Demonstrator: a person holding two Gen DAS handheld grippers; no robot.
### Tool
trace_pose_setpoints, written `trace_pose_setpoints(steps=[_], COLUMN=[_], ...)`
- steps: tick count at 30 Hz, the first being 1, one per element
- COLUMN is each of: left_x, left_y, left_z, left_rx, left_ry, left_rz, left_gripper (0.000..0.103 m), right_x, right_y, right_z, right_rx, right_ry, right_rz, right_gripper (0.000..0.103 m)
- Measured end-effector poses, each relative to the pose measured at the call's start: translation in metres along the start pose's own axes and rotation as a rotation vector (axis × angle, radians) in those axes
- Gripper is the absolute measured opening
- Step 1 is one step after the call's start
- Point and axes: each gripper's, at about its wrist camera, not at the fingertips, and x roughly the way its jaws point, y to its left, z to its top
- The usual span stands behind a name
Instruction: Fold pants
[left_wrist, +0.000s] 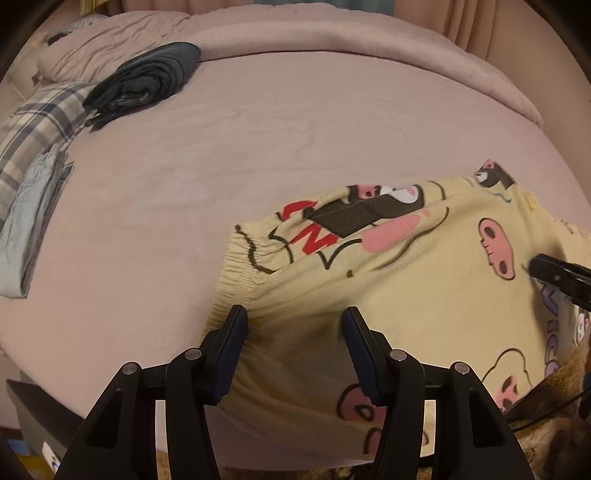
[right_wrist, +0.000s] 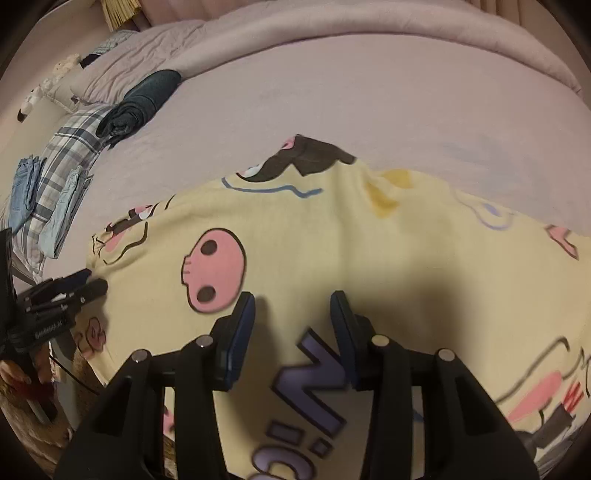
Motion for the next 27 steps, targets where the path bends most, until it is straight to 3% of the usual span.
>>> trace_pose_setpoints(steps=[4,8,11,14,17,20,22,27], left_x=[-0.002,-0.009,-0.019,-0.034,-0.049,-0.056,-0.055,-0.042], left_y=[0.007,0.013,0.0,-0.014,-0.046,-0.084,-0.113,-0.187], left_z=[0.0,-0.005,0.0,0.009,0.021,0.031,0.037,0.046], left_rx=[-0.038,-0.083,-0.074,-0.1,-0.095,-0.038,0.012,0.103], left_ry=[0.009,0.017,0.029,0.003,-0.009,-0.036,-0.053,-0.023], left_rz=[0.004,-0.015,-0.006,-0.105,-0.209,-0.255,-0.28,-0.366], left_gripper=[0.056,0.056,0.056,0.056,0.057,0.065,0.067,0.067], right_x=[-0.013,-0.033,-0.052,-0.073,-0.099,-0.128,-0.147,-0.183], right_y=[-0.018,-0.044,-0.064,-0.083,-0.103,-0.132,-0.152,-0.211], right_z=[-0.01,-0.021,-0.031,-0.041,-0.051,-0.064,-0.073,-0.099], right_rx=[0.059,0.118,0.176,0.219,0.267,0.351,0.414,0.607], right_ry=[-0.014,-0.041,-0.06,-0.081,-0.138,-0.201,-0.25,-0.317], right_rz=[-0.003,-0.087,-0.094,-0.172,-0.228,-0.253,-0.292,-0.37], right_gripper=[0.041,0.042,0.043,0.052,0.056,0.062,0.076,0.078])
